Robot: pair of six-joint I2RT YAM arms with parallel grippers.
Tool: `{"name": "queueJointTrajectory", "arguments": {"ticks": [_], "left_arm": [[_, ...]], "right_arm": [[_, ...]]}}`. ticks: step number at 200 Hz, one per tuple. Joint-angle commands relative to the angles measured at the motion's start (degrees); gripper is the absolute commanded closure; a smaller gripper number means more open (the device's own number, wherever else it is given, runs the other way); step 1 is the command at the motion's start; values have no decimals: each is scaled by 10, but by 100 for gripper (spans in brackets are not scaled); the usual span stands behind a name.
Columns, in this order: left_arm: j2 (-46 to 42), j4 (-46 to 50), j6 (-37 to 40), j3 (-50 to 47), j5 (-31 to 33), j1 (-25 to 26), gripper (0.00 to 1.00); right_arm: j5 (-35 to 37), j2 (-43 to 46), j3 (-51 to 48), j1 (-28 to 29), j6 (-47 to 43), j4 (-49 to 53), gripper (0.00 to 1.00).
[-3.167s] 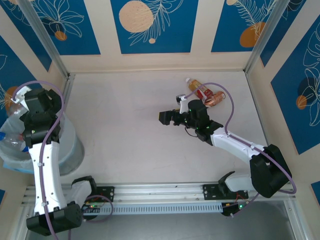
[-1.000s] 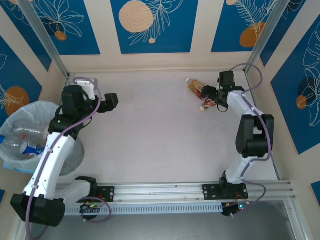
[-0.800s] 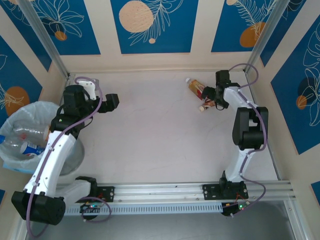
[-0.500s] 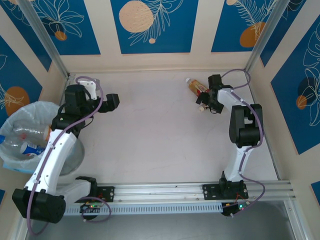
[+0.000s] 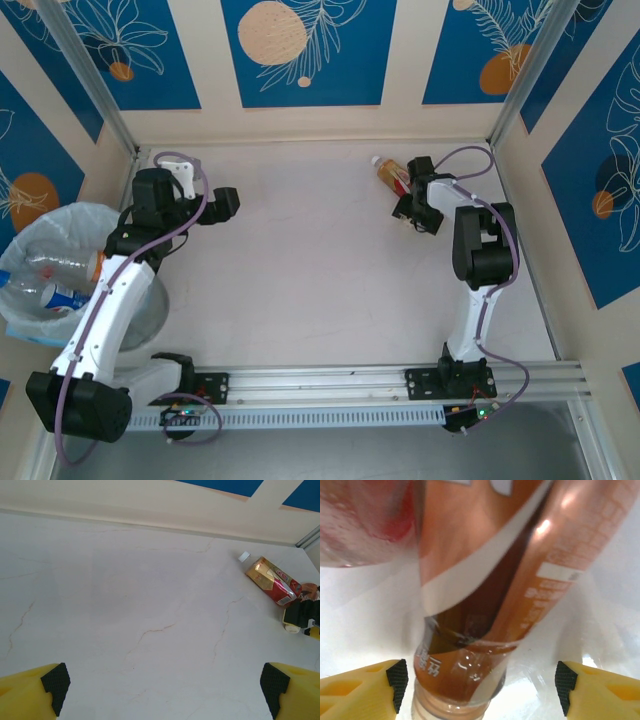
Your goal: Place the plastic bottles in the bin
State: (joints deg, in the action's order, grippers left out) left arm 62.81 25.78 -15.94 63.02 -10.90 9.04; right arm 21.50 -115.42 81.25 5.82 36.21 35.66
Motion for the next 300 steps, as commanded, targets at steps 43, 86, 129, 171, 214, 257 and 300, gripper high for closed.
{"name": "queueJointTrajectory", "arguments": {"ticks": [43,86,129,171,214,257,300], "left_arm": [[5,4,7,-1,3,3,1],[4,6,5,-3,2,4,1],[1,12,4,-4,3,4,1],[-6,19,11,-2,17,4,1],[-15,16,13,-6,23,3,1],[-11,16,9,-5,20,4,1],[4,25,3,5,8,4,1]], "right_arm": [[12,37,-42,-13,32,12,27],[-1,28,-25,-21,20,27,30],[-20,5,0,-31,19,31,35],[-37,-9,6,-33,21,19,47],[-35,-6,-8,-31,27,14,58],[-9,28,-42,-20,29,0,71],[12,78,-84,-6,16,-23,91]]}}
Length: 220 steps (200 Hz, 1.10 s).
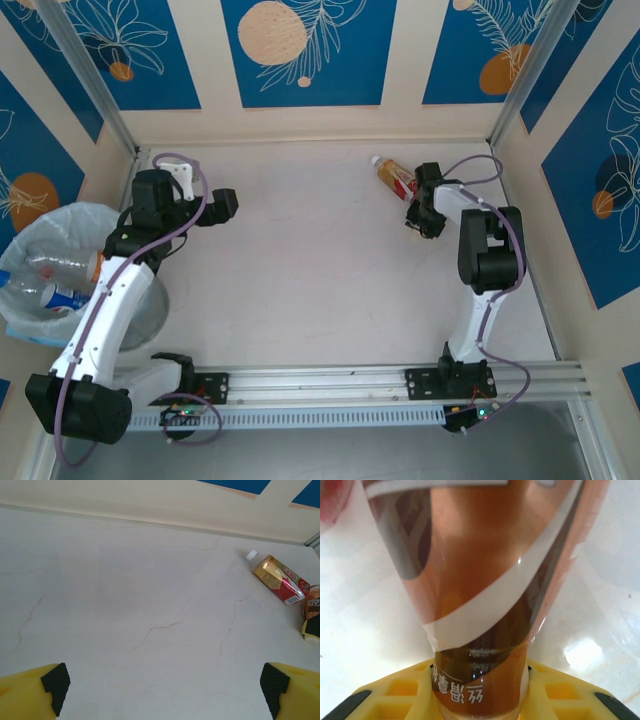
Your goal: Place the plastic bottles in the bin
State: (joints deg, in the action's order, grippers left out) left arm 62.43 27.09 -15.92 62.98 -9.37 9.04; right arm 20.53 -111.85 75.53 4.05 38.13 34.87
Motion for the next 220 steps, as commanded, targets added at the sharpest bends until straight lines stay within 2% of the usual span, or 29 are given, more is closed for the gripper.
{"name": "queueJointTrajectory", "arguments": {"ticks": [1,31,50,84,100,129,168,220], "left_arm": [[9,12,2,5,-8,3,1],[23,13,-2,15,-34,4,1],[34,17,-14,26,-37,4,1],[46,-15,-35,19,-98,5,1],[51,-46,-45,11,-144,9,1],[64,-94,-56,11,-225,26,1],[91,-168,-93,7,-284,66,1],[165,-244,-151,35,-315,123,1]], "right_arm": [[23,45,-27,12,-4,-15,91],[65,84,-48,34,-16,-18,100],[74,113,-66,48,-19,-27,100],[35,181,-113,82,-41,-94,100],[-15,211,-135,93,-49,-132,100],[-148,250,-166,102,-87,-199,100],[-309,294,-203,136,-144,-279,100],[-409,303,-207,192,-165,-332,100]]}}
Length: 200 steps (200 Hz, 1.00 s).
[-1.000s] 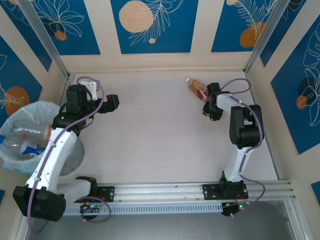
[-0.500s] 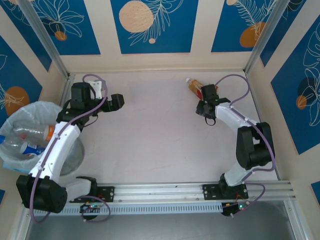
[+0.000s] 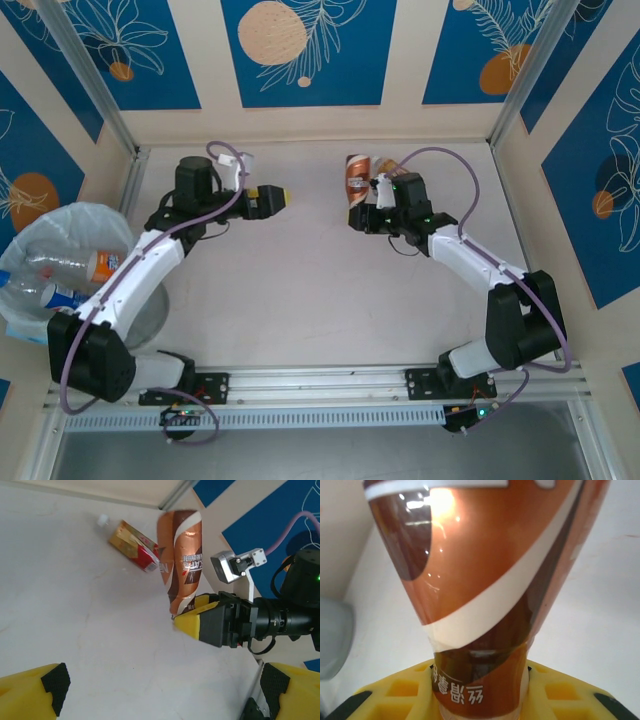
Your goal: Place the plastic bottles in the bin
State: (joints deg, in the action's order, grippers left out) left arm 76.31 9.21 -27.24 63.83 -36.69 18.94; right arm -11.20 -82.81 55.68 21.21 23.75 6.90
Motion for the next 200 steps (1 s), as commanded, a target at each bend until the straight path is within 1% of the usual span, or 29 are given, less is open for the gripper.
{"name": "queueJointTrajectory", "arguments": {"ticks": [1,20,34,55,80,102,118,133,160,169,187,200], "left_arm": [[28,-68,-39,27,-43,26,1],[53,-124,-74,30,-58,37,1],[71,-143,-84,40,-58,44,1],[93,-145,-76,54,-31,53,1],[110,-221,-92,44,-25,62,1],[131,-223,-104,60,-5,65,2],[139,-247,-118,59,-11,64,7],[146,-246,-120,63,-19,65,13],[149,-251,-124,57,-25,66,33],[147,-250,-124,56,-26,67,38],[143,-244,-118,55,-24,67,43],[142,-230,-117,58,-19,67,44]], "right_arm": [[-94,12,-8,21,-21,-53,100],[-114,7,-4,43,-24,-68,100],[-122,3,1,57,-27,-71,100],[-139,2,-2,72,-16,-98,100],[-157,-8,3,96,-6,-114,100],[-163,-15,7,113,-5,-123,100],[-172,-13,-2,113,4,-146,100],[-178,-9,-4,114,5,-150,100],[-183,-8,2,116,1,-146,100],[-180,-8,1,116,1,-147,100],[-177,-9,0,116,7,-150,100],[-170,-9,-3,116,12,-152,93]]}}
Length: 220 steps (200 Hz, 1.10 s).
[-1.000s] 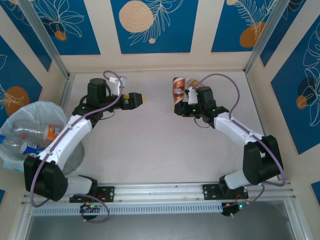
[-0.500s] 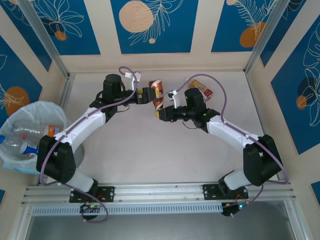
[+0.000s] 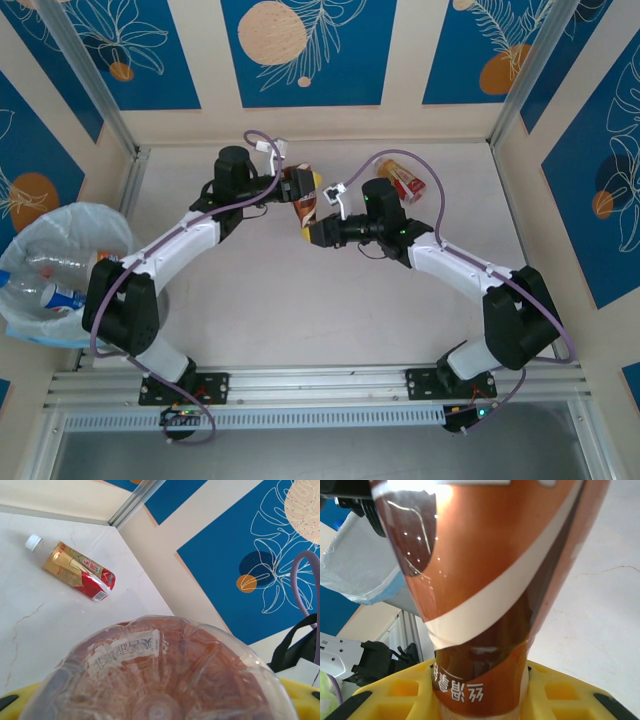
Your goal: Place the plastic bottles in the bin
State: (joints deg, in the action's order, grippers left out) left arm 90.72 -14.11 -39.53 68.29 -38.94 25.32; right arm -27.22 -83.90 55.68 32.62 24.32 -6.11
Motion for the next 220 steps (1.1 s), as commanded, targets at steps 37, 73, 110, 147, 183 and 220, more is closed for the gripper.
{"name": "queueJointTrajectory", "arguments": {"ticks": [37,73,110,147,183,220], "left_arm": [[3,36,16,31,0,3,52],[3,57,27,38,13,3,54],[-6,101,38,48,66,2,54],[-31,147,62,44,137,3,55],[-68,224,105,51,203,2,55],[-118,298,144,48,265,1,55]], "right_arm": [[13,5,-5,-7,20,-15,60],[23,14,-6,-14,15,-2,33],[68,47,-17,-25,-4,27,0],[131,93,-47,-39,2,32,1],[272,125,-79,-45,58,19,0],[389,120,-88,-65,164,51,0]]}}
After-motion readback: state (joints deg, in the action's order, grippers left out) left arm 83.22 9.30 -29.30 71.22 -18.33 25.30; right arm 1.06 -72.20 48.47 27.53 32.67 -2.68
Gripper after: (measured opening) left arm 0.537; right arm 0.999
